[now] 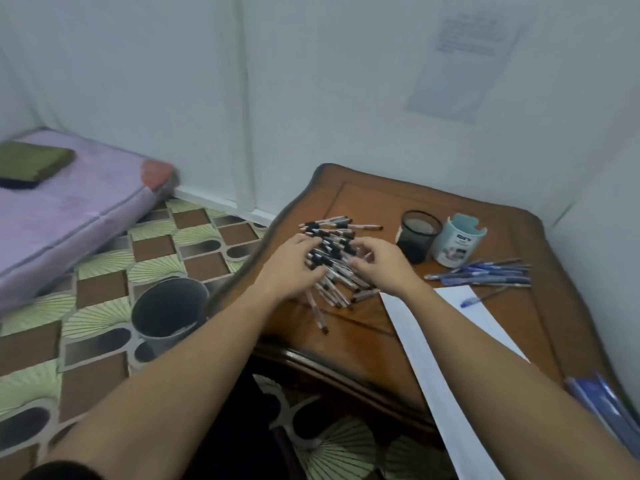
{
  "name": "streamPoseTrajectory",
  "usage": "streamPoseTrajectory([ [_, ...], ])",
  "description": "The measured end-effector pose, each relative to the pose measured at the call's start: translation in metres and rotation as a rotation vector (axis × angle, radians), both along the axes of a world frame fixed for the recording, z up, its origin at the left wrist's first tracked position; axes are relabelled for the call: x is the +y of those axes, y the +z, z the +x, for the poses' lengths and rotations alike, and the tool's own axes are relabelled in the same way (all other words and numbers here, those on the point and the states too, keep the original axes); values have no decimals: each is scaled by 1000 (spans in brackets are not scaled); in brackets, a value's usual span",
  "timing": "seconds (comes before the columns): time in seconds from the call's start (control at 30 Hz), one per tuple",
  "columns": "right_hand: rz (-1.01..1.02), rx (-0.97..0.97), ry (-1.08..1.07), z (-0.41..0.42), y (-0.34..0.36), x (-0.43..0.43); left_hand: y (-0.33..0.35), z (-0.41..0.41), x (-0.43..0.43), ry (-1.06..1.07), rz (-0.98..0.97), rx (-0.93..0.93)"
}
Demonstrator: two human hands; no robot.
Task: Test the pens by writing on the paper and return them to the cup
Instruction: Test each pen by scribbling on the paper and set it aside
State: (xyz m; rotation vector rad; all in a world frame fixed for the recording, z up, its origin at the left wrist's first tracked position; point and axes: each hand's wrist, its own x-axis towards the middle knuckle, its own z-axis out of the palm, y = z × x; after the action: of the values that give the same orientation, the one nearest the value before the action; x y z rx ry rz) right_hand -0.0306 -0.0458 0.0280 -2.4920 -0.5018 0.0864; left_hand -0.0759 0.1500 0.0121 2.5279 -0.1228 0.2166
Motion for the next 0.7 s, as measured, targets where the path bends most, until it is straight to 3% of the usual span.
streamPoseTrajectory([
  [0.2, -58, 40, -318, -7, -25, -125, -15, 1, -95, -215, 18, 71],
  [0.33, -153, 77, -401, -3, -48, -182, -28, -4, -130, -276, 39, 111],
  [0.47, -259, 123, -452, 7, -65, -199, -43, -9, -142, -327, 54, 182],
  [0.7, -246, -24, -469, 1, -64, -197, -64, -17, -137, -362, 97, 178],
])
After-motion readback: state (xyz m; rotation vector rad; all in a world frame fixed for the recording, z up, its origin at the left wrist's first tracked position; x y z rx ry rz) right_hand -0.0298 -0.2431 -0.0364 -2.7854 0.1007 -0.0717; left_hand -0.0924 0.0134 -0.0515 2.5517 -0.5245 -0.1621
